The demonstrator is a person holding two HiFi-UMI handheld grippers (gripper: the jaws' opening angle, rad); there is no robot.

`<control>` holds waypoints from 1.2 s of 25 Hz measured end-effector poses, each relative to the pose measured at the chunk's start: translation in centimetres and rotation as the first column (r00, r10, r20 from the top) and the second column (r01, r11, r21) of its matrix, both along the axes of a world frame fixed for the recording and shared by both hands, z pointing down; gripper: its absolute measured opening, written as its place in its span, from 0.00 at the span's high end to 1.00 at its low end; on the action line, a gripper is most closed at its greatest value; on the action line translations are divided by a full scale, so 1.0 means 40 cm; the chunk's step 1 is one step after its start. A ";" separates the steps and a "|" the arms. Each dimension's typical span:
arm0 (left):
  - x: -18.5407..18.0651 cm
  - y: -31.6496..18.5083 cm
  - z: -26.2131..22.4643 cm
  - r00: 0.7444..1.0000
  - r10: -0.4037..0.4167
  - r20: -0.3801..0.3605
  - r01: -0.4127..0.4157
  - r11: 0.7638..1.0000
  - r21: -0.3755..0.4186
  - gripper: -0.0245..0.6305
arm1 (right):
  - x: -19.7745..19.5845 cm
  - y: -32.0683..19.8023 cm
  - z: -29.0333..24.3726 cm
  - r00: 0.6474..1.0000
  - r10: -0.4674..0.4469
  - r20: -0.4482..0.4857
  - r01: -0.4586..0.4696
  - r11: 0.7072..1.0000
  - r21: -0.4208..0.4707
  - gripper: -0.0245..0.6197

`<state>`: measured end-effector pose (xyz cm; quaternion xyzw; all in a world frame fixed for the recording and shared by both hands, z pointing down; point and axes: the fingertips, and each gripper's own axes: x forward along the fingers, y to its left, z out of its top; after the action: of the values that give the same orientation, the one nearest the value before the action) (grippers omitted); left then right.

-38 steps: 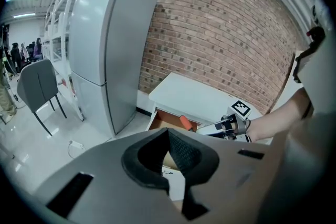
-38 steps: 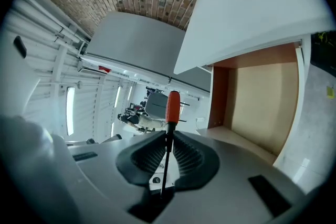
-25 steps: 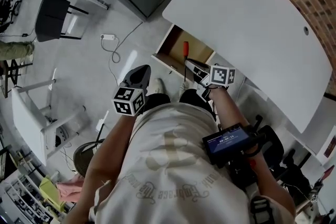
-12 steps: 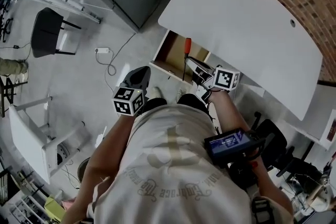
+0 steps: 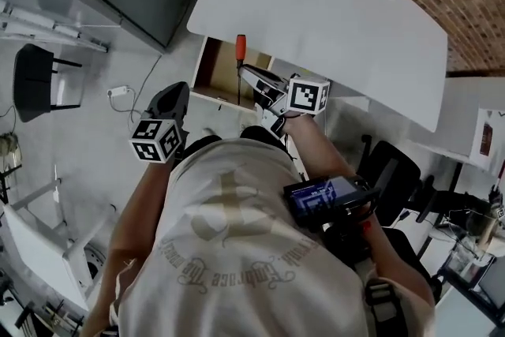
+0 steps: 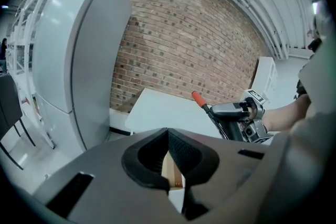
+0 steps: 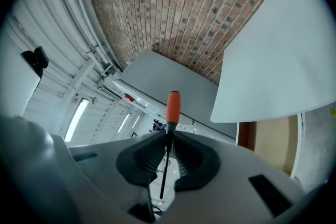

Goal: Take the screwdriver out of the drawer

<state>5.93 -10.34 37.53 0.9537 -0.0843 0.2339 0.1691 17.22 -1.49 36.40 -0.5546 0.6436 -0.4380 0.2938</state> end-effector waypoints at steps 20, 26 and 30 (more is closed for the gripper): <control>0.069 0.025 -0.024 0.994 0.102 -0.040 -0.102 0.995 0.004 0.93 | 0.004 0.052 -0.022 0.996 0.086 -0.016 -0.086 0.996 0.029 0.87; 0.075 0.014 -0.027 0.994 0.101 -0.043 -0.101 0.995 0.004 0.93 | 0.005 0.041 -0.024 0.996 0.081 -0.033 -0.080 0.997 0.024 0.87; 0.080 0.009 -0.029 0.994 0.103 -0.044 -0.103 0.995 0.004 0.93 | 0.007 0.036 -0.024 0.996 0.080 -0.038 -0.080 0.997 0.016 0.87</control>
<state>9.13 -9.98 36.38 0.9619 -0.0313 0.2211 0.1579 17.50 -0.05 35.44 -0.5861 0.6295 -0.4107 0.3026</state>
